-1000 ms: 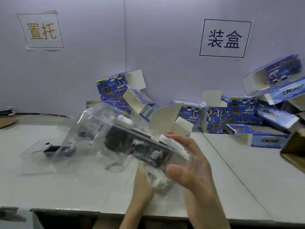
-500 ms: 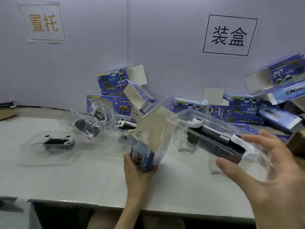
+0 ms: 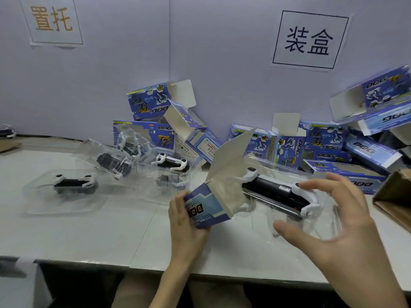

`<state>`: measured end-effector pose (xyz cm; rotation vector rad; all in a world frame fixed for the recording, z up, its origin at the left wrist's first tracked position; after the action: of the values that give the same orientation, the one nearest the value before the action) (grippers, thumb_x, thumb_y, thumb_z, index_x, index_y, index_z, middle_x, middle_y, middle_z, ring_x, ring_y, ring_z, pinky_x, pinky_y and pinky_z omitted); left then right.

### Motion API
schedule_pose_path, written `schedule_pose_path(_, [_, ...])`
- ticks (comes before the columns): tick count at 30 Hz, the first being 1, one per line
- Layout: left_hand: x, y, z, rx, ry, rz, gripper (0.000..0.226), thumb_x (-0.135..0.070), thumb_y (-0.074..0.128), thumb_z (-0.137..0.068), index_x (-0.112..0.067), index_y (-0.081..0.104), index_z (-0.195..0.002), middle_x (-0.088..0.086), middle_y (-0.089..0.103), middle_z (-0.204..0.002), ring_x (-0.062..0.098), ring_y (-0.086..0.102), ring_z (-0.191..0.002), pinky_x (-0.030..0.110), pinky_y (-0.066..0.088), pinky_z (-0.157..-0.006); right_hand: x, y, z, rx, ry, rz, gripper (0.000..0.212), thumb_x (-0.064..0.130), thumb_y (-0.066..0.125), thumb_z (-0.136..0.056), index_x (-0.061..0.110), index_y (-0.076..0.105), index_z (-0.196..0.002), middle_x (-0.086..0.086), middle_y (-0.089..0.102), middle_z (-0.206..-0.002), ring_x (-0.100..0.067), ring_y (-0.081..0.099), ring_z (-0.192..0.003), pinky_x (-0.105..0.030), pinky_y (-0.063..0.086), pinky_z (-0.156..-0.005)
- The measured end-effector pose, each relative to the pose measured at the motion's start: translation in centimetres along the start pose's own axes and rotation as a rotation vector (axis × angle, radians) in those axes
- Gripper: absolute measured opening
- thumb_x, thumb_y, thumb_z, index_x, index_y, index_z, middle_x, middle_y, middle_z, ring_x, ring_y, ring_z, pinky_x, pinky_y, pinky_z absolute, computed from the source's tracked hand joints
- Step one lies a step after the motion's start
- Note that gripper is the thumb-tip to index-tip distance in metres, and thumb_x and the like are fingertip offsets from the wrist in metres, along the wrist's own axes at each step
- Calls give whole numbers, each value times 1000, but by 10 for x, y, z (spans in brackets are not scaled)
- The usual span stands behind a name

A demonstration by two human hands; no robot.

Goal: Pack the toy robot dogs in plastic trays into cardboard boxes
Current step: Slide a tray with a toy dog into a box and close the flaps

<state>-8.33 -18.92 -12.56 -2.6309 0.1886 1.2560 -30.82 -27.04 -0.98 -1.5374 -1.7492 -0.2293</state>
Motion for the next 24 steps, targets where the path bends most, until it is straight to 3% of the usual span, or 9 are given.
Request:
schedule_pose_path(3, [-4, 1, 1, 2, 23, -2, 82, 3, 87, -60, -25, 38, -120, -1, 45, -118, 20, 49, -109, 45, 53, -87, -4, -6, 1, 20, 55, 3, 66, 30, 100, -45, 46, 62, -97, 8, 45, -140, 15, 36, -127, -29, 31, -105])
schedule_pose_path(7, [-4, -1, 2, -73, 54, -18, 74, 12, 77, -57, -10, 47, -122, 7, 47, -123, 33, 45, -121, 51, 45, -100, -7, -10, 2, 80, 122, 23, 64, 17, 95, -48, 49, 64, -94, 12, 45, -139, -1, 40, -133, -34, 33, -106])
schedule_pose_path(9, [-4, -2, 2, -97, 75, -33, 73, 10, 71, -57, -10, 47, -123, 10, 45, -127, 31, 39, -131, 35, 34, -112, -9, -12, 3, 99, 135, 19, 62, 15, 95, -49, 48, 66, -92, 14, 45, -138, 4, 39, -132, -31, 32, -103])
schedule_pose_path(11, [-8, -1, 3, -60, 114, -42, 80, 12, 70, -56, -21, 43, -124, 12, 41, -135, 17, 29, -139, 12, 23, -111, -11, -13, 3, 103, 145, 15, 59, 13, 95, -50, 49, 68, -89, 16, 44, -139, 20, 37, -123, -27, 30, -100])
schedule_pose_path(14, [-11, 5, 7, 97, 202, -64, 84, 12, 67, -59, -29, 39, -127, 8, 36, -141, 25, 22, -146, 6, 19, -111, -15, -14, 3, 92, 163, 29, 56, 16, 95, -51, 45, 66, -90, 21, 43, -139, 21, 36, -120, -19, 26, -97])
schedule_pose_path(17, [-7, 7, 8, 166, 218, -71, 84, 18, 62, -57, -25, 44, -128, -1, 38, -135, 31, 26, -145, 10, 24, -112, -19, -11, 4, 75, 202, 14, 69, 38, 92, -50, 47, 56, -109, 22, 43, -137, 8, 38, -124, -22, 28, -99])
schedule_pose_path(20, [-6, 5, 7, 146, 210, -57, 75, 5, 58, -56, -14, 49, -127, -3, 42, -132, 29, 38, -137, 19, 33, -110, -24, -7, 4, 43, 184, -39, 84, 64, 87, -51, 51, 47, -124, 30, 41, -139, 16, 37, -120, -22, 30, -102])
schedule_pose_path(24, [-5, 5, 6, 129, 172, -15, 76, 2, 71, -56, -20, 48, -126, -6, 48, -124, 16, 53, -114, 20, 47, -91, -22, -4, 1, -119, 58, -280, 51, 60, 69, -75, 48, 56, -122, 21, 49, -145, 5, 39, -137, -36, 28, -117])
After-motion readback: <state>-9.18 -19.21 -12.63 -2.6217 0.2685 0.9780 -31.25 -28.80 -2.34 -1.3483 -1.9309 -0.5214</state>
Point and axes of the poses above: each hand's wrist, its own z-axis away from the middle knuckle, its own y-axis out of the palm, x = y × z, the point moved 1 cm from there along -z, towards the middle knuckle
